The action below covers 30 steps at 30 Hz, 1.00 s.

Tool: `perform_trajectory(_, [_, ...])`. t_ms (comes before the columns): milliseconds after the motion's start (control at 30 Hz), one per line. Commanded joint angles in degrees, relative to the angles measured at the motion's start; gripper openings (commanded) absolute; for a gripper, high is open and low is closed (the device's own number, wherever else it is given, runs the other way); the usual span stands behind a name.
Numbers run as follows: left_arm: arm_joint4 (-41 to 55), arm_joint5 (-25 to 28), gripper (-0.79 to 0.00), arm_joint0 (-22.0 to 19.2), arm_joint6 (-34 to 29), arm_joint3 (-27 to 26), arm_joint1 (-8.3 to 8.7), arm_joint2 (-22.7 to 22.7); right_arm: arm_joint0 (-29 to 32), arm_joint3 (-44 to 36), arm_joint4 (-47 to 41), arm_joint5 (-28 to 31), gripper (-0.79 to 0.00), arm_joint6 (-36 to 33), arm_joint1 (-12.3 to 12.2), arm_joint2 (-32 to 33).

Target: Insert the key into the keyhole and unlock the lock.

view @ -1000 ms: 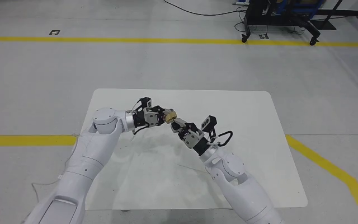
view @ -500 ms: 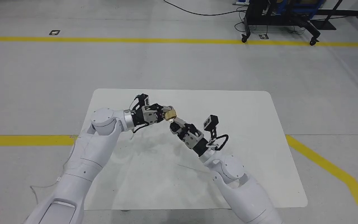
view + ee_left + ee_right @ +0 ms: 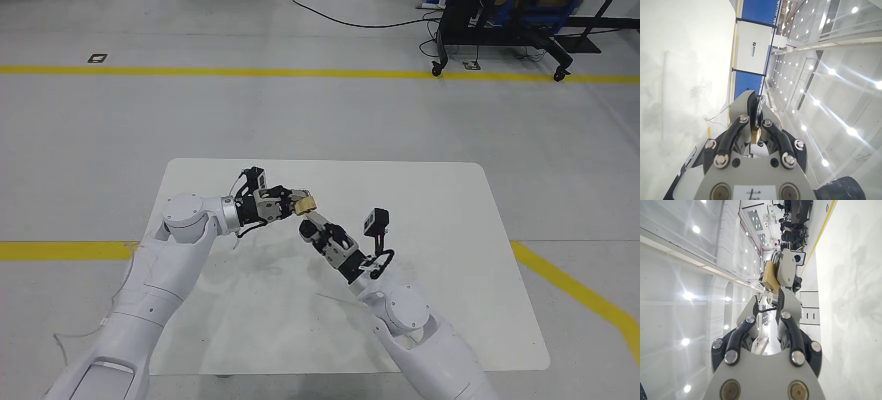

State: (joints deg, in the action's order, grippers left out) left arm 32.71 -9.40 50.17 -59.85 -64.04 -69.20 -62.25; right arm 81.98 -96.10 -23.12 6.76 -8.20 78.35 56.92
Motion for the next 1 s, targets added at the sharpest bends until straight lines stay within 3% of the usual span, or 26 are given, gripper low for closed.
perform_trajectory(0, [-0.13, 0.01, -0.785, 0.0, 0.1, -0.05, 0.02, 0.01, -0.09, 0.04, -0.12, -0.29, -0.631, 0.41, 0.09, -0.04])
perform_trajectory(100, [-0.39, -0.04, -0.785, -0.07, 0.14, -0.12, 0.04, 0.05, -0.07, -0.06, 0.43, -0.67, -0.69, 1.42, 0.21, -0.07])
perform_trajectory(167, [-0.68, 0.05, -0.785, -0.15, 0.21, -0.16, 0.05, 0.13, 0.06, -0.17, 0.45, -0.93, -0.785, 2.09, 0.31, -0.13])
perform_trajectory(467, [-3.53, 2.55, -0.785, -0.25, 1.09, -1.11, 0.2, 0.43, 0.27, -0.38, -5.04, -3.17, -0.785, 2.34, 0.77, 0.59])
perform_trajectory(967, [-8.17, 11.52, -0.785, 2.78, 3.58, -7.34, 1.05, -1.57, 1.48, -0.09, -30.98, -12.36, -0.785, -11.77, 0.6, 6.48])
